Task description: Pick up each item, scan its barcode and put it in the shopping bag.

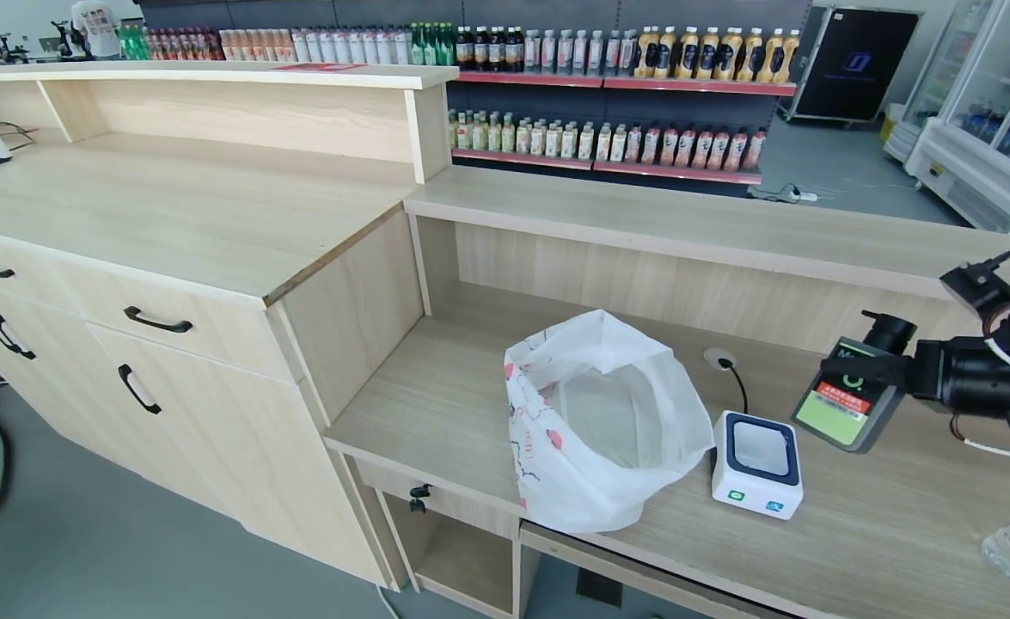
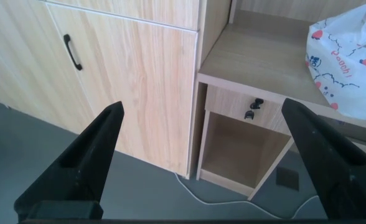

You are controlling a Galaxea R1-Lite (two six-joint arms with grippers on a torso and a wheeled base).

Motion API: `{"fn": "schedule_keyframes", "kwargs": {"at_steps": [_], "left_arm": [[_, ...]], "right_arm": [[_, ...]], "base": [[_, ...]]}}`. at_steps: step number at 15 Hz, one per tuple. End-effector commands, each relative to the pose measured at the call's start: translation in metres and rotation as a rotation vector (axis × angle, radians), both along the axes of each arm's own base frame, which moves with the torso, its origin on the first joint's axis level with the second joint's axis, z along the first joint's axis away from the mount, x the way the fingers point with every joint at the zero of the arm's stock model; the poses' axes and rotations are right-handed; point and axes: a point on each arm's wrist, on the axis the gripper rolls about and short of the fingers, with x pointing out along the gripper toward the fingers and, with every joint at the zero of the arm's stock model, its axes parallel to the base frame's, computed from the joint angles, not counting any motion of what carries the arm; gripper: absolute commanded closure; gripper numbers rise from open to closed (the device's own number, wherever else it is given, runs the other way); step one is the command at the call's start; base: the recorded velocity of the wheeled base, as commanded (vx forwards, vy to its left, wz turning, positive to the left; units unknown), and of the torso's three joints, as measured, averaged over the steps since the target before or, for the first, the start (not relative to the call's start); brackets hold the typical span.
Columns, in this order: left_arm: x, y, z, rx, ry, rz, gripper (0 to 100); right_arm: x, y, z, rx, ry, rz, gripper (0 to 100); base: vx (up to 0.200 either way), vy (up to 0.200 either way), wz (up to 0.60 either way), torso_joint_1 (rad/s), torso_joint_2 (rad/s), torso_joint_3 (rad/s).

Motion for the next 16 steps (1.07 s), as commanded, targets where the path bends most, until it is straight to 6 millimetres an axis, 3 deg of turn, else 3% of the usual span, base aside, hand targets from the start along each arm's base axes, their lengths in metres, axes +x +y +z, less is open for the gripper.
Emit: {"fn": "schedule_keyframes", "kwargs": {"at_steps": [1, 4, 8, 16], "left_arm": [[0.0, 0.0, 0.0, 0.0, -0.001, 0.001, 0], [0.0, 0.0, 0.0, 0.0, -0.001, 0.001, 0], [0.0, 0.0, 0.0, 0.0, -0.001, 0.001, 0], [0.0, 0.0, 0.0, 0.0, -0.001, 0.001, 0]], "right_arm": [[0.001, -0.008, -0.019, -0.004, 0.019, 0.04, 100], [0.007, -0.021, -0.034, -0.014, -0.025, 0.12, 100], [0.017, -0.028, -0.039, 0.033, -0.065, 0.199, 100], [0.039, -0.022, -0.056, 0.032, -0.09, 0.258, 100]], "base": [[0.0, 0.0, 0.0, 0.0, 0.0, 0.0], [0.0, 0.0, 0.0, 0.0, 0.0, 0.0], [0.0, 0.0, 0.0, 0.0, 0.0, 0.0], [0.0, 0.0, 0.0, 0.0, 0.0, 0.0]]}}
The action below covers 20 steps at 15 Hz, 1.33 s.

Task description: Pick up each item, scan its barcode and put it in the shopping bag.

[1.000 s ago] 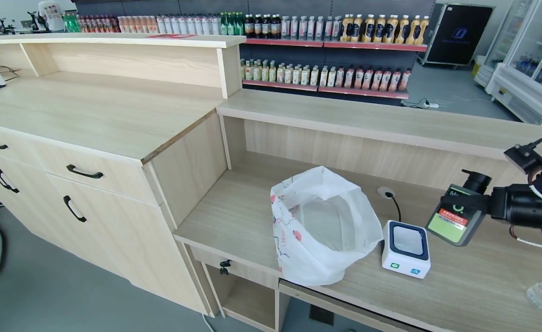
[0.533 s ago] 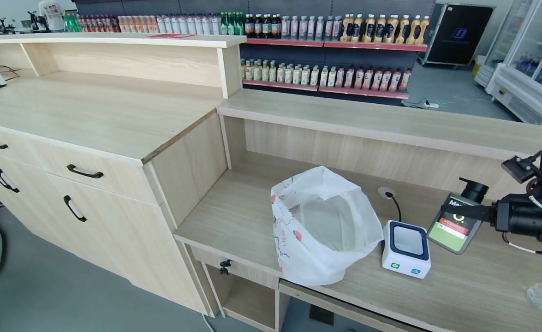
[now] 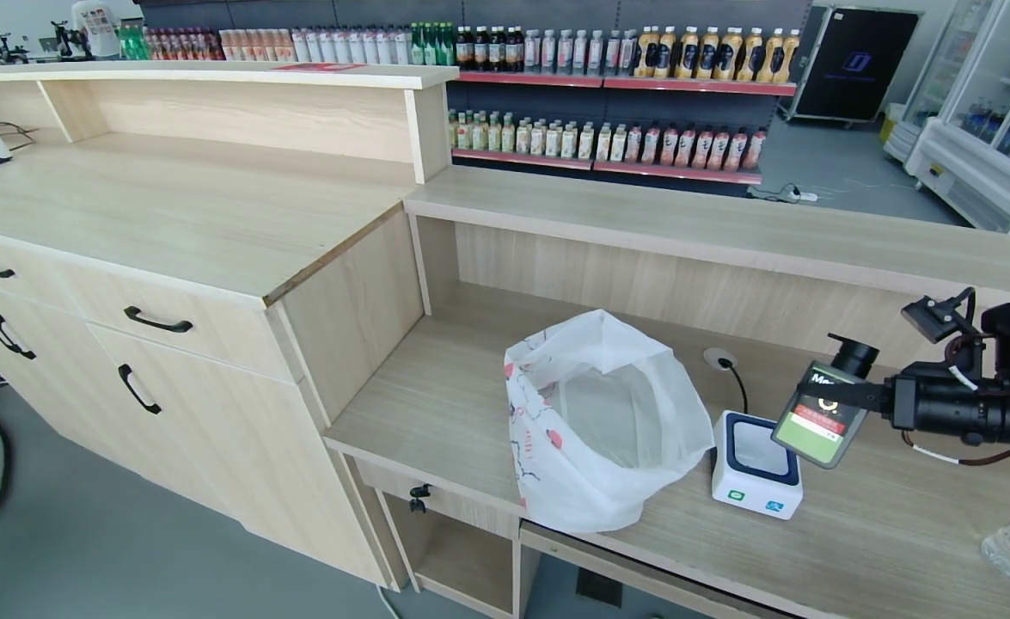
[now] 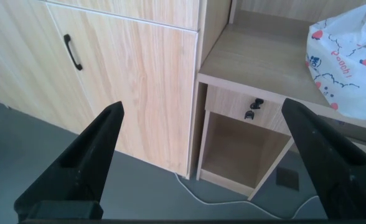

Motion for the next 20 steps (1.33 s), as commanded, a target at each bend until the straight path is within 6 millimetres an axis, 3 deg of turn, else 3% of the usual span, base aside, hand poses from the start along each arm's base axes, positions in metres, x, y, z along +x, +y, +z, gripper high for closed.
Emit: {"fn": "schedule_keyframes", "kwargs": {"at_steps": [1, 4, 20], "left_arm": [[0.0, 0.0, 0.0, 0.0, -0.001, 0.001, 0], [0.0, 0.0, 0.0, 0.0, -0.001, 0.001, 0], [0.0, 0.0, 0.0, 0.0, -0.001, 0.001, 0]], "right_arm": [[0.002, 0.0, -0.01, -0.008, 0.009, 0.011, 100], [0.008, -0.001, -0.02, -0.032, -0.004, 0.027, 100], [0.039, 0.015, -0.031, -0.047, -0.047, 0.1, 100]], "base": [[0.0, 0.0, 0.0, 0.0, 0.0, 0.0], [0.0, 0.0, 0.0, 0.0, 0.0, 0.0], [0.0, 0.0, 0.0, 0.0, 0.0, 0.0]]}}
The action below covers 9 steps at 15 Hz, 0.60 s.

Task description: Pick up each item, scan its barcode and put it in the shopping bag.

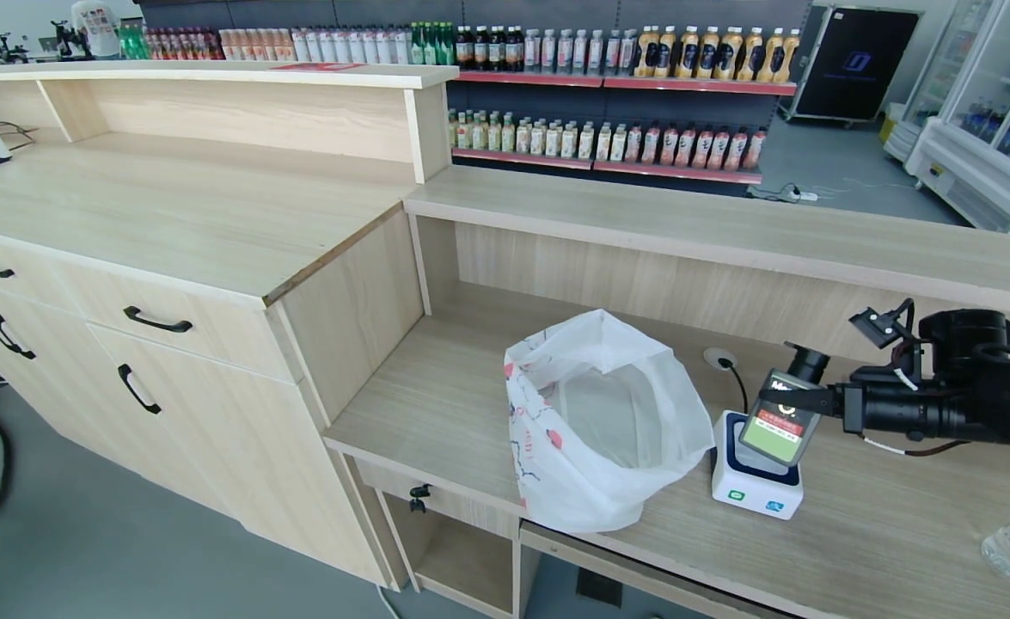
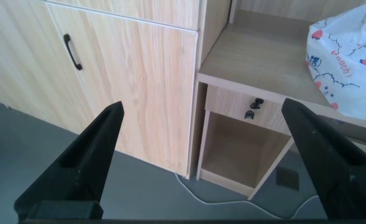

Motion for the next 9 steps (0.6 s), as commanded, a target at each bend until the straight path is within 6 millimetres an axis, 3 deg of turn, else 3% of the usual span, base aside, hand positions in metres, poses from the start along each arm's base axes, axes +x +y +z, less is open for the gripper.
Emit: {"fn": "schedule_keyframes", "kwargs": {"at_steps": [1, 6, 8, 9], "left_arm": [[0.0, 0.0, 0.0, 0.0, -0.001, 0.0, 0], [0.0, 0.0, 0.0, 0.0, -0.001, 0.0, 0], [0.0, 0.0, 0.0, 0.0, -0.001, 0.0, 0], [0.0, 0.0, 0.0, 0.0, -0.001, 0.0, 0]], "right_arm": [[0.002, 0.003, -0.003, 0.002, 0.007, 0.01, 100], [0.004, 0.008, 0.0, -0.009, -0.012, 0.017, 100], [-0.018, 0.01, 0.038, -0.103, -0.091, -0.073, 100], [-0.072, 0.01, 0.082, -0.186, -0.194, -0.194, 100]], "base": [[0.0, 0.0, 0.0, 0.0, 0.0, 0.0], [0.0, 0.0, 0.0, 0.0, 0.0, 0.0], [0.0, 0.0, 0.0, 0.0, 0.0, 0.0], [0.0, 0.0, 0.0, 0.0, 0.0, 0.0]]}}
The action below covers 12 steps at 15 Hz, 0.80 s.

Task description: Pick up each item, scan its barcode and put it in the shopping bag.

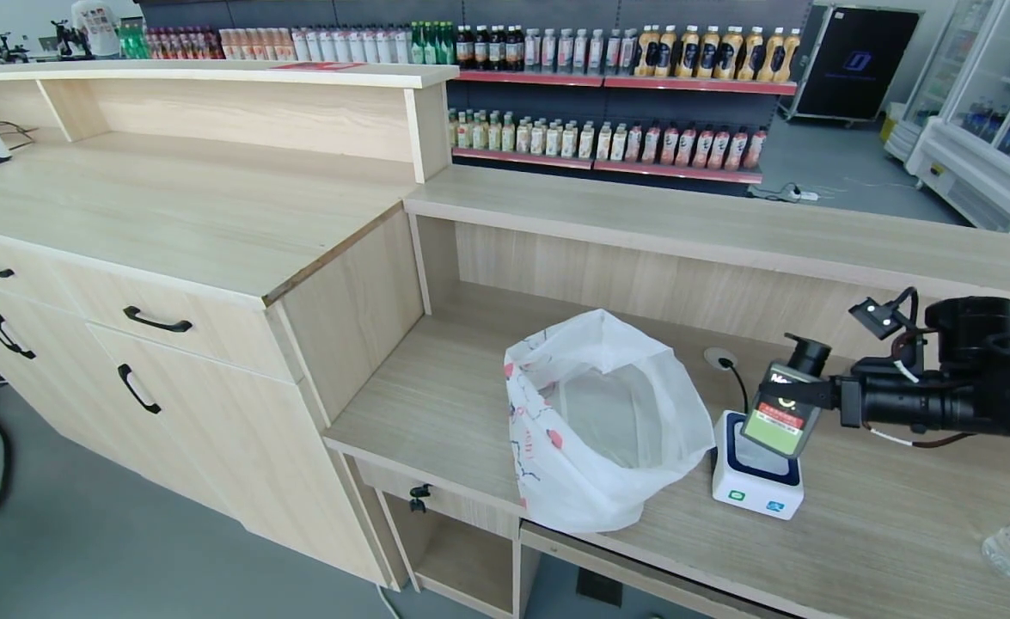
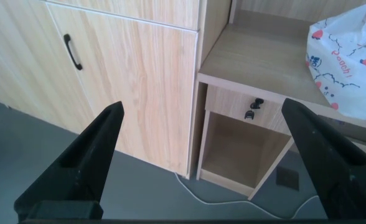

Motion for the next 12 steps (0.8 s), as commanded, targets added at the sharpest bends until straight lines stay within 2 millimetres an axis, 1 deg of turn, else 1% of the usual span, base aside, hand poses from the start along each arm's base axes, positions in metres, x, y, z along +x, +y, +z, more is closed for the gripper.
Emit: {"fn": "schedule_keyframes", "kwargs": {"at_steps": [1, 2, 3, 4, 5, 6, 7, 8, 9, 10, 11, 12], "left_arm": [[0.0, 0.0, 0.0, 0.0, -0.001, 0.001, 0], [0.0, 0.0, 0.0, 0.0, -0.001, 0.001, 0], [0.0, 0.0, 0.0, 0.0, -0.001, 0.001, 0], [0.0, 0.0, 0.0, 0.0, -0.001, 0.001, 0], [0.0, 0.0, 0.0, 0.0, -0.001, 0.001, 0], [0.0, 0.0, 0.0, 0.0, -0.001, 0.001, 0], [0.0, 0.0, 0.0, 0.0, -0.001, 0.001, 0], [0.0, 0.0, 0.0, 0.0, -0.001, 0.001, 0], [0.0, 0.0, 0.0, 0.0, -0.001, 0.001, 0], [0.0, 0.0, 0.0, 0.0, -0.001, 0.001, 0], [0.0, 0.0, 0.0, 0.0, -0.001, 0.001, 0], [0.0, 0.0, 0.0, 0.0, -0.001, 0.001, 0]], "right_arm": [[-0.08, -0.002, 0.073, -0.128, -0.188, -0.179, 100], [-0.119, -0.007, 0.093, -0.18, -0.277, -0.254, 100], [-0.137, -0.01, 0.1, -0.208, -0.314, -0.292, 100], [-0.149, -0.013, 0.106, -0.238, -0.337, -0.334, 100], [-0.156, -0.013, 0.11, -0.275, -0.35, -0.385, 100], [-0.159, -0.013, 0.11, -0.304, -0.345, -0.435, 100], [-0.16, -0.012, 0.108, -0.365, -0.328, -0.513, 100], [-0.159, -0.013, 0.11, -0.441, -0.352, -0.559, 100], [-0.157, -0.01, 0.113, -0.441, -0.373, -0.547, 100], [-0.153, -0.002, 0.117, -0.43, -0.401, -0.528, 100], [-0.148, 0.007, 0.12, -0.405, -0.409, -0.547, 100], [-0.141, 0.02, 0.121, -0.374, -0.398, -0.596, 100]], "base": [[0.0, 0.0, 0.0, 0.0, 0.0, 0.0], [0.0, 0.0, 0.0, 0.0, 0.0, 0.0], [0.0, 0.0, 0.0, 0.0, 0.0, 0.0], [0.0, 0.0, 0.0, 0.0, 0.0, 0.0], [0.0, 0.0, 0.0, 0.0, 0.0, 0.0], [0.0, 0.0, 0.0, 0.0, 0.0, 0.0], [0.0, 0.0, 0.0, 0.0, 0.0, 0.0], [0.0, 0.0, 0.0, 0.0, 0.0, 0.0], [0.0, 0.0, 0.6, 0.007, 0.01, 0.002], [0.0, 0.0, 0.6, 0.002, 0.01, 0.007], [0.0, 0.0, 0.6, -0.002, 0.0, 0.002], [0.0, 0.0, 0.6, 0.002, 0.0, 0.007]]}}
